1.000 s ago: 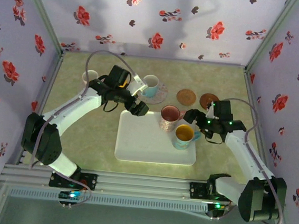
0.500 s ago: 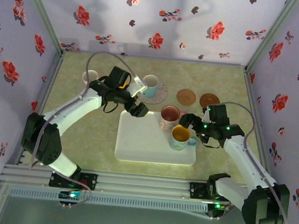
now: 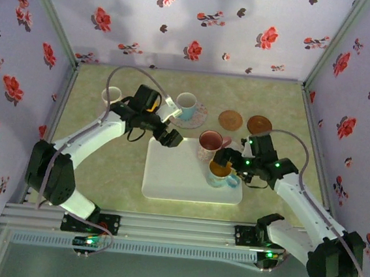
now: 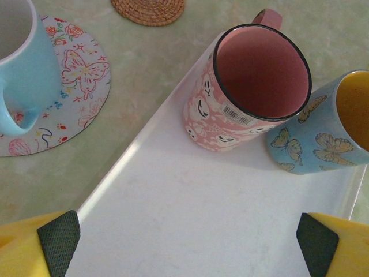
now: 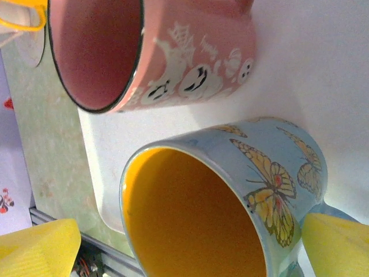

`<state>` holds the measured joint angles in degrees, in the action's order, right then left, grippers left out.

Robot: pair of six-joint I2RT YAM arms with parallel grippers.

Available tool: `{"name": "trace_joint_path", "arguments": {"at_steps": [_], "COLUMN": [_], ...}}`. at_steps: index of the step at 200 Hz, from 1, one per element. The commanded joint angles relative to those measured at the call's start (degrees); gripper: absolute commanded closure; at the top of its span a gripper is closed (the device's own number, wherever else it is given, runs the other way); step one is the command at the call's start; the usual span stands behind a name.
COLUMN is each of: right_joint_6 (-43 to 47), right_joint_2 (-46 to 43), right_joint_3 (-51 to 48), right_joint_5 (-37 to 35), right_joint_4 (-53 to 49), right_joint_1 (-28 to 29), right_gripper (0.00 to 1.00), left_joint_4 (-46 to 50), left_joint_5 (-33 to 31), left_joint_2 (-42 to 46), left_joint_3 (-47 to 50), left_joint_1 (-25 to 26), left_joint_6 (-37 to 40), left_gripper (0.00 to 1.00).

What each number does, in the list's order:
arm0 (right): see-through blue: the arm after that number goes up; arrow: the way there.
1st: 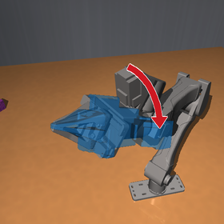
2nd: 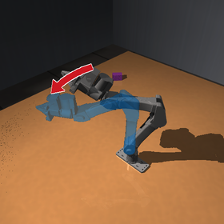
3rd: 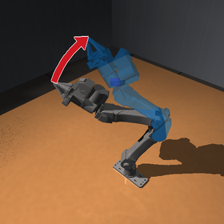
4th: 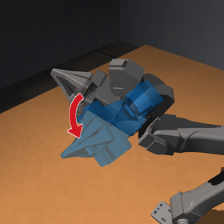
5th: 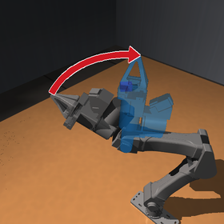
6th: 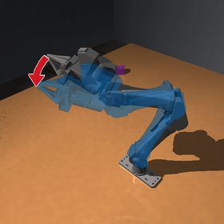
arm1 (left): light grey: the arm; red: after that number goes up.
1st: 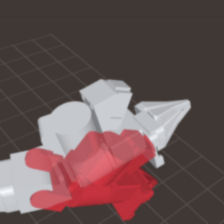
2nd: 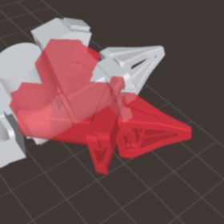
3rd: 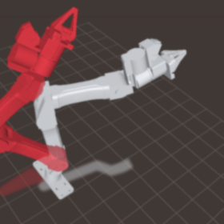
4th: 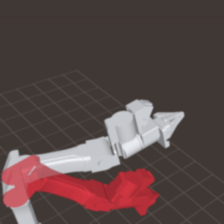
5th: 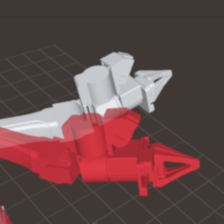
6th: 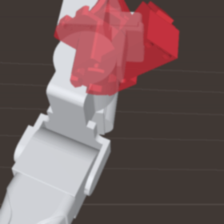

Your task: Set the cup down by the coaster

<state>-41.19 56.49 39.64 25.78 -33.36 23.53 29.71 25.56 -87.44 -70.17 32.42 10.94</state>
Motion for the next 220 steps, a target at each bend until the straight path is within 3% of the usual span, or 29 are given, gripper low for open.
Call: {"name": "trace_joint_path", "arguments": {"at_steps": [1, 74, 177, 220], "right_joint_6": [-0.9, 3.9, 9.7, 11.1], "right_joint_2": [-0.4, 3.1, 9.6, 10.7], "right_joint_3": [0.1, 4.0, 11.2, 10.9], "right_joint_5": [1.1, -4.4, -23.6, -27.2], "right_joint_4": [-0.9, -7.5, -17.3, -17.4], "right_joint_1": [2.3, 9.6, 23.4, 25.6], "right_gripper": [0.01, 0.0, 0.01, 0.14], "left_joint_4": [-2.0, -2.5, -3.0, -4.5], "left_joint_5": [0.9, 0.6, 0.5, 0.5], "left_joint_2": [2.2, 3.5, 4.2, 7.4], "left_joint_3": [1.0, 2.2, 2.9, 5.7], "left_joint_1": [0.4, 0.3, 0.2, 0.1], "left_joint_6": [1.0, 1.3, 1.3, 3.1], "left_gripper": [0.0, 0.0, 0.0, 0.0]}}
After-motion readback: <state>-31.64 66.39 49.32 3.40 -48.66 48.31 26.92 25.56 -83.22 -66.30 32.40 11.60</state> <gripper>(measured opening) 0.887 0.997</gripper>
